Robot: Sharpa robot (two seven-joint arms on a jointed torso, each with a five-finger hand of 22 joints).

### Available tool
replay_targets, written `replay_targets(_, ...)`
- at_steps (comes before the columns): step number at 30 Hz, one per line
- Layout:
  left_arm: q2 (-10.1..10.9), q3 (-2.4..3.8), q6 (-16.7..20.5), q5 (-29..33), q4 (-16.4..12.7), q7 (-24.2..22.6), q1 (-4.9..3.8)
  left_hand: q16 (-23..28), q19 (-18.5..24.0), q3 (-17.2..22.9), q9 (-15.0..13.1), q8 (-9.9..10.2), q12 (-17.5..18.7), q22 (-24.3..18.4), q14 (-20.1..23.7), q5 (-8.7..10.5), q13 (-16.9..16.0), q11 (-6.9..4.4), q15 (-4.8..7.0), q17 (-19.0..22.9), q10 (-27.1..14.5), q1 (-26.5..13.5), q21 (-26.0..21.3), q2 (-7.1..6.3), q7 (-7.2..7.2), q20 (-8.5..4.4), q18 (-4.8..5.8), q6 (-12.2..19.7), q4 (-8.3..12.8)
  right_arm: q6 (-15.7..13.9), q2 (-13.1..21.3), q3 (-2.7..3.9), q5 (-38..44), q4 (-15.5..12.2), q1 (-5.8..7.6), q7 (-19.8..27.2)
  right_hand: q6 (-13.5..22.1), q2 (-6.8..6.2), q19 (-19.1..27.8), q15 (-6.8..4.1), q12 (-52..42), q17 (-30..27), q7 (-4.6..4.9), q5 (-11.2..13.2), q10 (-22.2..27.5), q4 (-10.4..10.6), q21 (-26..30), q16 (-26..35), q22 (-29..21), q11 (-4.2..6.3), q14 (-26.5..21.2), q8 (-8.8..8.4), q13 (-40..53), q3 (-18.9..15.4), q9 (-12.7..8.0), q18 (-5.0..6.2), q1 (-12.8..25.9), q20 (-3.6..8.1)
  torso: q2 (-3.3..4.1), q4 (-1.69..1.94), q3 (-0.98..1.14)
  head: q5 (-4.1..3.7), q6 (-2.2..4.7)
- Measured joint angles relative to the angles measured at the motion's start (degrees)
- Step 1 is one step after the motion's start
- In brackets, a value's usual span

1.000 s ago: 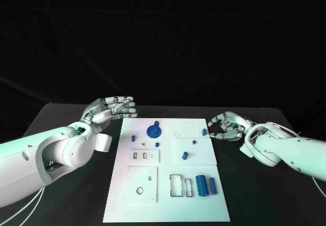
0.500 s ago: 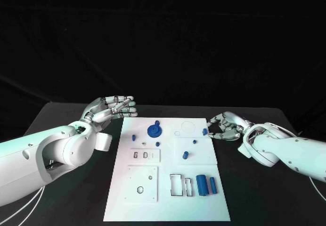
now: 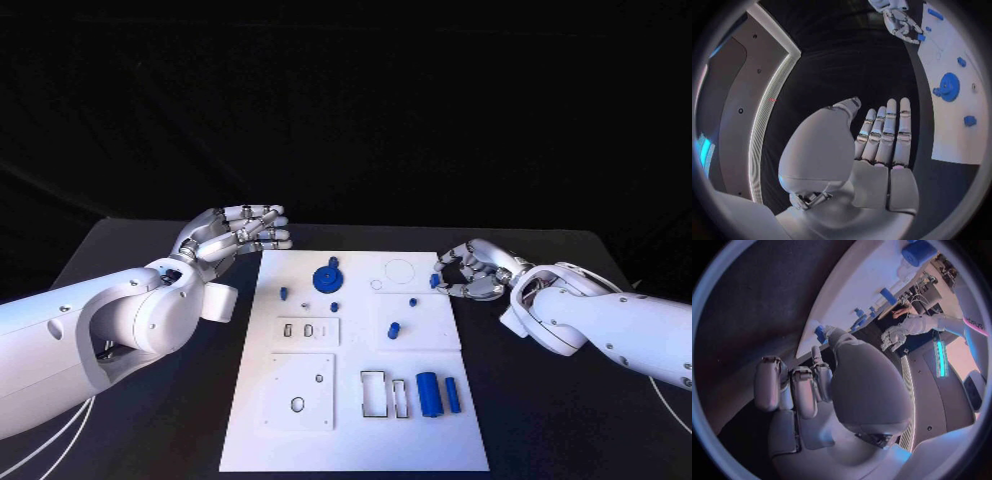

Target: Assemble the parts on the task board

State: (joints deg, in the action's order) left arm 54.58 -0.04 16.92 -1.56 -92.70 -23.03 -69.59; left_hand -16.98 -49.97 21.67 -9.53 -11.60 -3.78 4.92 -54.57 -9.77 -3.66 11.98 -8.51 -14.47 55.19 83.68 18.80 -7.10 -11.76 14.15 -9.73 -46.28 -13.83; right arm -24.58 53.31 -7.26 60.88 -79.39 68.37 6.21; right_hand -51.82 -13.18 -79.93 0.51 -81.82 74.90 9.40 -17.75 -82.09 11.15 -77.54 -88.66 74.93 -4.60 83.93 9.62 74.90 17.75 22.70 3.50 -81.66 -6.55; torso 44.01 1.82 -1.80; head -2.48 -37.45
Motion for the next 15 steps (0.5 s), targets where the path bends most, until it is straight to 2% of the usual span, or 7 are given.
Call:
replay_targets(8,0.00,0.00,-0.04,-0.03,0.00,0.04,0.00,0.21,0.00,0.00,0.00,0.00,0.00,0.00,0.00,0.00,0.00,0.00,0.00,-0.06,0.00,0.00,0.00,0.00,0.00,0.00,0.00,0.00,0.00,0.17,-0.36,-0.03,-0.06,-0.14,-0.24,-0.06,-0.28,0.00,0.00,0.00,0.00,0.05,0.13,0.00,-0.35,-0.15,-0.25,0.00,-0.01,0.05,0.00,0.00,0.05,0.15,0.00,0.00,0.00,0.00,0.01,0.01,-0.01,0.04,0.07)
replay_targets(15,0.01,0.00,-0.06,-0.05,0.01,0.07,0.00,0.21,0.00,0.00,0.00,0.00,0.00,0.00,0.00,0.00,0.00,0.00,0.00,-0.05,0.00,0.00,0.00,0.00,0.00,0.00,0.00,0.00,0.00,0.31,-0.67,-0.03,-0.10,-0.05,-0.31,-0.13,-1.25,0.77,-0.41,0.00,-0.36,0.04,-0.23,0.00,-0.66,0.07,-0.47,0.00,-0.01,0.36,0.00,0.24,0.04,1.37,0.06,0.00,0.32,0.00,0.02,0.01,-0.01,0.07,0.04)
